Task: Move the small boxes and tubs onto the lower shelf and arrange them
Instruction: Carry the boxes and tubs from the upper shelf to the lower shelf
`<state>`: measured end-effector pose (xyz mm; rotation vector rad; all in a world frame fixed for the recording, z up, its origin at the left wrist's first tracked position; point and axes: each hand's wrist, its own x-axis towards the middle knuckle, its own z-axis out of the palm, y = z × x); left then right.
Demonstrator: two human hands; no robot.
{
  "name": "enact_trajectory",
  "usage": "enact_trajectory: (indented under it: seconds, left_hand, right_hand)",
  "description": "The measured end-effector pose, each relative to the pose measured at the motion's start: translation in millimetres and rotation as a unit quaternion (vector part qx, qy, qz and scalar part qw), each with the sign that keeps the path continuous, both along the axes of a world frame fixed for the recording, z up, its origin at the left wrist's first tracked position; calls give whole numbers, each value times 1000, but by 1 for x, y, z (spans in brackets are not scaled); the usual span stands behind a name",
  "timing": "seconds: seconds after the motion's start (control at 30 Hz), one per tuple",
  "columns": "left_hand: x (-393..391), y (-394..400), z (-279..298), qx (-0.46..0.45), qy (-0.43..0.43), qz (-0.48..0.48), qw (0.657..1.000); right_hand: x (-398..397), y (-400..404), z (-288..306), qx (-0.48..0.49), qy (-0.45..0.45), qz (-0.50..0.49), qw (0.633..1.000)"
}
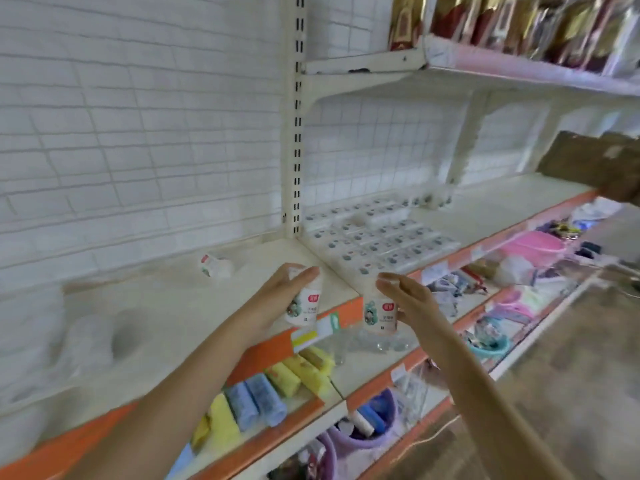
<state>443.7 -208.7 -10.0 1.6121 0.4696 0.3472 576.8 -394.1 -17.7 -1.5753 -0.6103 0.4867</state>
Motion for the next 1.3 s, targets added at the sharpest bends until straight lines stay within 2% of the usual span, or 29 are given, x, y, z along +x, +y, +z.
enact_trajectory:
  seconds: [0.1,0.23,0.43,0.6,0.83,1.0,1.17,1.3]
  left_hand:
    - [36,-62,-6,-41,13,-20,999]
    - [77,-127,-30,-33,26,-68,997]
    - [128,-196,-62,-36,69,-142,987]
    - [183,-225,-78,2,80,-179,981]
    - [296,-240,-85,12,74,-211,975]
    - [383,-246,-59,-12,51,-215,975]
    - [454,-239,-39,15,31,-198,980]
    - [508,-221,-28,24,15,-154,988]
  right_hand:
    - [16,-65,-14,-18,0,-36,999]
    - [34,-150,-31,-19,17,-109,994]
    - [57,-248,-62,16,62,-222,973]
    - [92,-297,-82,19,89,-288,953]
    - [192,-320,-80,18,86,-296,951]
    - [288,-313,-57,12,72,-284,956]
    - [367,-297,-40,24,46,-261,964]
    - [424,-274,-31,31,29,-204,978]
